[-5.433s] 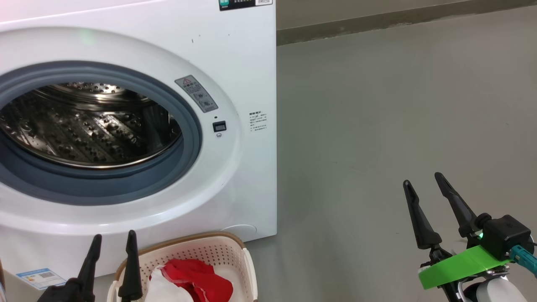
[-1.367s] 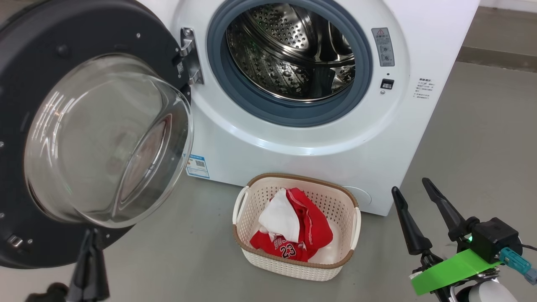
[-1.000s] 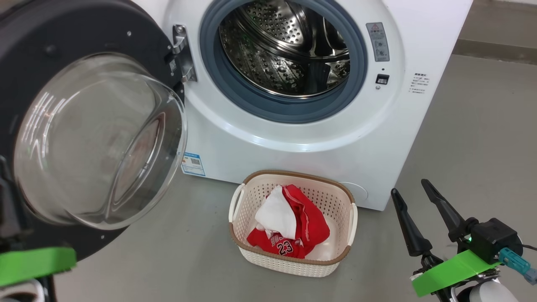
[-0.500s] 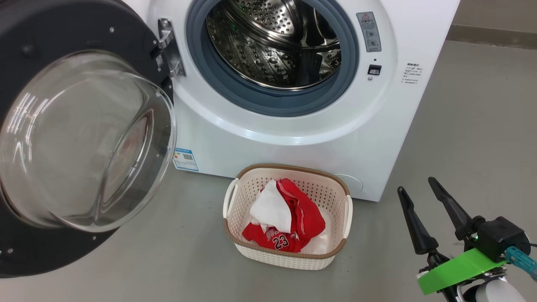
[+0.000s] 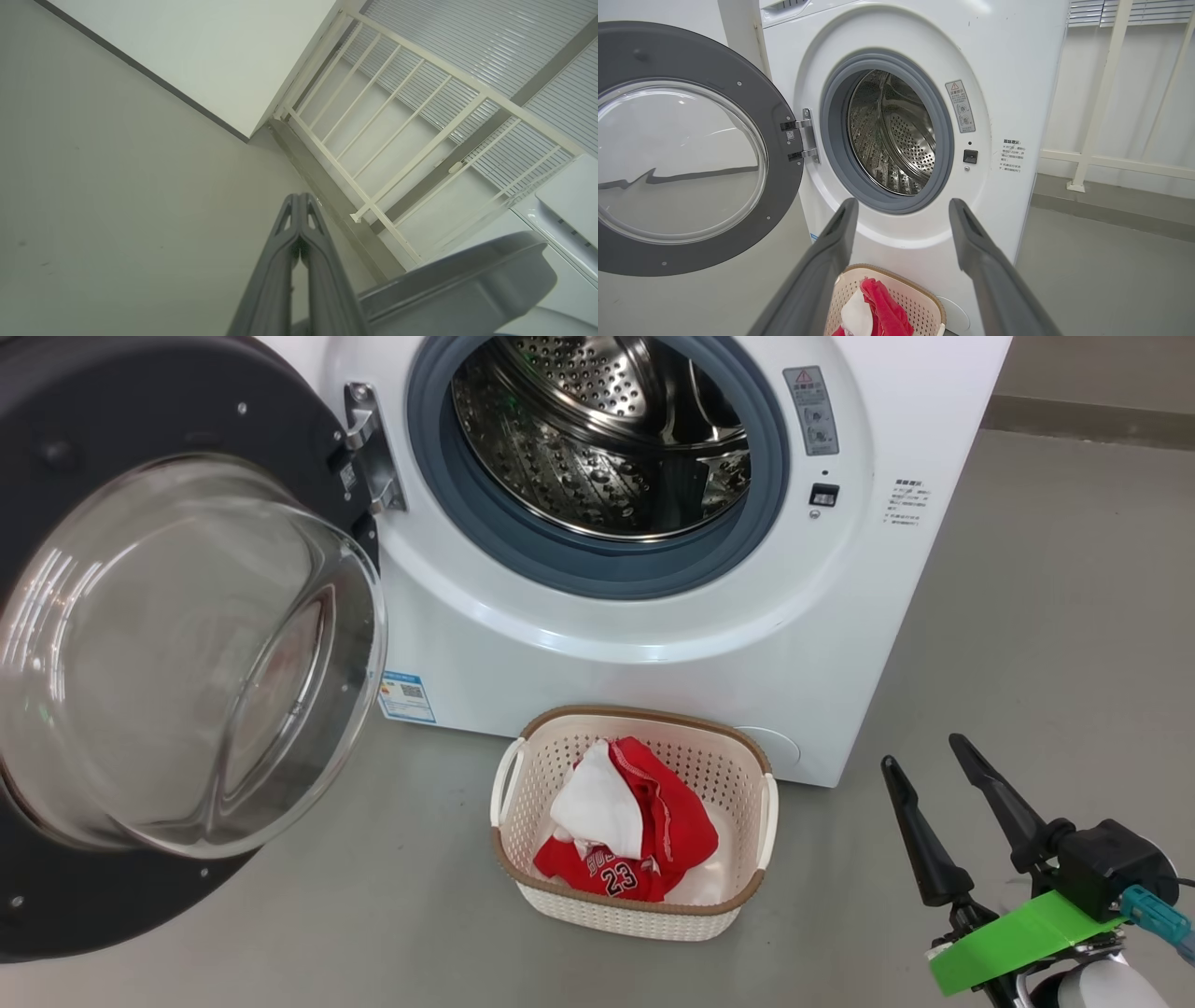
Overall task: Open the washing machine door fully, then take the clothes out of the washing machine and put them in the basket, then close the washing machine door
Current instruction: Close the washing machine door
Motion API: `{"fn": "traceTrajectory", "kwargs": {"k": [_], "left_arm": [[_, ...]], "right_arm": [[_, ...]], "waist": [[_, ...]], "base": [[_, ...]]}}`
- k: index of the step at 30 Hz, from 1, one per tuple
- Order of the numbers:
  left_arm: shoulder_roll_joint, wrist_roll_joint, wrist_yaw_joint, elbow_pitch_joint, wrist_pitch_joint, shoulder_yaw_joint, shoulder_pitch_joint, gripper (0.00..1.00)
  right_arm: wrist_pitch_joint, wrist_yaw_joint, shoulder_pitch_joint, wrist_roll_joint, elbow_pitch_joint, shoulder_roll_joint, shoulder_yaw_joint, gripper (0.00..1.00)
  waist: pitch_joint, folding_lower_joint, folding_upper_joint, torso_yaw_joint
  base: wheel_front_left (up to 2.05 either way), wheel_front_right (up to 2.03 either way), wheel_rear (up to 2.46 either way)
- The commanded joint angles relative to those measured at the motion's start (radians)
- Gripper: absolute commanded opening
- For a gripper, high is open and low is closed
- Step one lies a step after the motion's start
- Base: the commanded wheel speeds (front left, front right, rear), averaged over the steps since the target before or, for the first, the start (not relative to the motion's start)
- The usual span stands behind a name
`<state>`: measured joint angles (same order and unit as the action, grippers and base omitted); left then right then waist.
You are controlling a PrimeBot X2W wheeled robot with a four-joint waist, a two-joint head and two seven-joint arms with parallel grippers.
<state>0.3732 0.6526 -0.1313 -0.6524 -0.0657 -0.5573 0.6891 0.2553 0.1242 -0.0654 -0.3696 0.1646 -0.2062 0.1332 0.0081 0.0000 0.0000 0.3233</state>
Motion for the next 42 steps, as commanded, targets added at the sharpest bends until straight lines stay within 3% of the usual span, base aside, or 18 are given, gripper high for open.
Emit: {"fn": "traceTrajectory", "kwargs": {"k": [1,6,10,20,30,42], "left_arm": [[0.074,0.010,0.009,0.002,-0.026,-0.021,0.033,0.00],[0.108,0.059,0.029,-0.100,-0.150,-0.025,0.065,0.00],[0.118,0.095,0.070,-0.153,-0.236,-0.019,0.074,0.00],[0.101,0.196,0.138,-0.184,-0.366,-0.054,0.058,0.00],[0.021,0.302,0.168,-0.080,-0.480,-0.093,0.012,0.00],[-0.074,0.362,0.141,0.153,-0.595,-0.096,-0.096,0.00]], "right_arm": [[0.006,0.007,-0.016,-0.004,-0.021,-0.017,0.018,1.00],[0.006,0.007,-0.016,-0.006,-0.019,-0.020,0.027,1.00],[0.006,0.007,-0.012,-0.006,-0.020,-0.023,0.028,1.00],[0.006,0.007,-0.005,-0.005,-0.014,-0.013,0.032,1.00],[0.006,0.007,0.007,-0.003,-0.011,0.004,0.023,1.00],[0.006,0.007,-0.001,-0.004,-0.008,0.010,0.022,1.00]], "waist": [[-0.004,0.0000,0.0000,-0.002],[-0.006,0.0000,0.0000,-0.015],[-0.005,0.0000,0.0000,-0.022],[-0.014,0.0000,0.0000,-0.032],[-0.010,0.0000,0.0000,-0.017],[-0.003,0.0000,0.0000,-0.015]], "base": [[0.00,0.00,0.00],[0.00,0.00,0.00],[0.00,0.00,0.00],[0.00,0.00,0.00],[0.00,0.00,0.00],[0.00,0.00,0.00]]}}
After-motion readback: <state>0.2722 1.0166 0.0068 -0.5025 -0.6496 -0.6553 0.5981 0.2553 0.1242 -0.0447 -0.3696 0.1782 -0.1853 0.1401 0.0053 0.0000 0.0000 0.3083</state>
